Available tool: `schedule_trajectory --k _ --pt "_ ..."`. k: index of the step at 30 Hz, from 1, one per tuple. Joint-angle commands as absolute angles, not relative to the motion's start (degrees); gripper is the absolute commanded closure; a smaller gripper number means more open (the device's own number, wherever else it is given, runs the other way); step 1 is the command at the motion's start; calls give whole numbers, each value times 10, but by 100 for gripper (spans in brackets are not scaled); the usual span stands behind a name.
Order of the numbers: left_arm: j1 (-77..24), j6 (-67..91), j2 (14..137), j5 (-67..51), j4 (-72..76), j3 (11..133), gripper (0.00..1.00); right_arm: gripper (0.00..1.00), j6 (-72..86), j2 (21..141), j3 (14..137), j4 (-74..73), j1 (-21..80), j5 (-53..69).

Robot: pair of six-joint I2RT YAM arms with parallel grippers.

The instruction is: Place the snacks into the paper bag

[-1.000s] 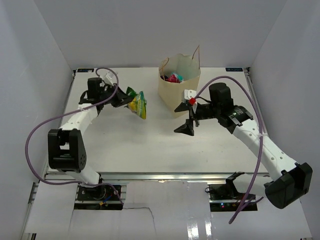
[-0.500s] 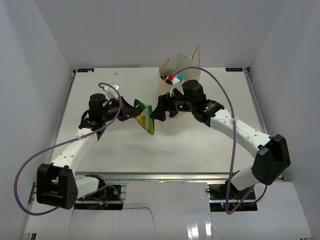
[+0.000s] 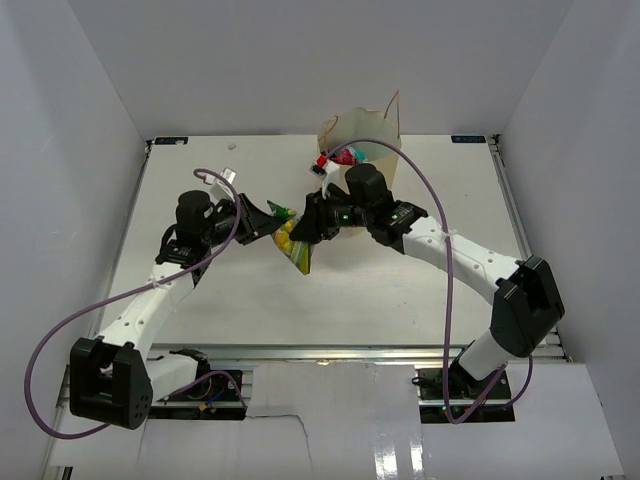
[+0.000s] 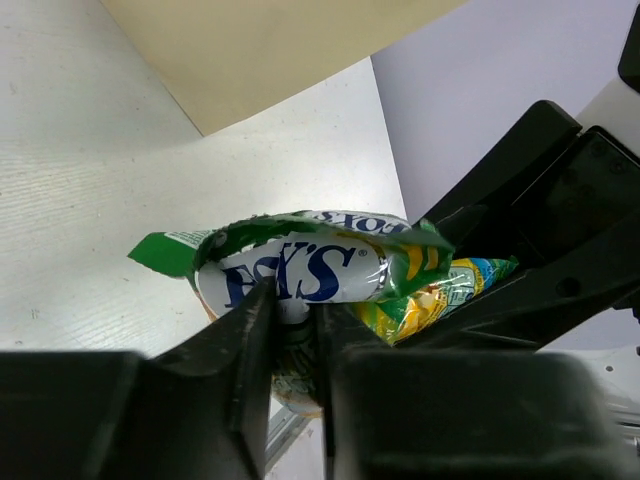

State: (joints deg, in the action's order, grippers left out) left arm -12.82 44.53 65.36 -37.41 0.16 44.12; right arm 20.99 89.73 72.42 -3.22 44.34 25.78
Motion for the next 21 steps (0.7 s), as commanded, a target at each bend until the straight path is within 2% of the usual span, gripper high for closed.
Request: schedule_trajectory --k 1,2,3,7,9,12,14,17,21 --pt "-134 463 623 -382 33 442 70 61 180 877 729 19 454 334" --pt "-134 463 616 -381 36 443 66 63 167 874 731 20 454 347" --pt "-134 464 613 -376 40 444 56 67 144 868 732 19 454 369" --pt "-134 452 592 -352 47 457 35 73 86 858 740 16 432 463" --pt "-134 426 580 -328 23 473 30 80 64 853 753 16 416 506" --pt "-134 376 560 -273 -34 528 22 82 31 842 788 14 369 568" --pt "-133 353 547 -243 -62 543 13 84 7 838 840 10 324 575" --pt "-133 326 523 -207 -73 542 4 92 -28 838 906 -20 266 559" --pt "-133 330 512 -209 -68 516 4 92 -46 848 982 -29 210 476"
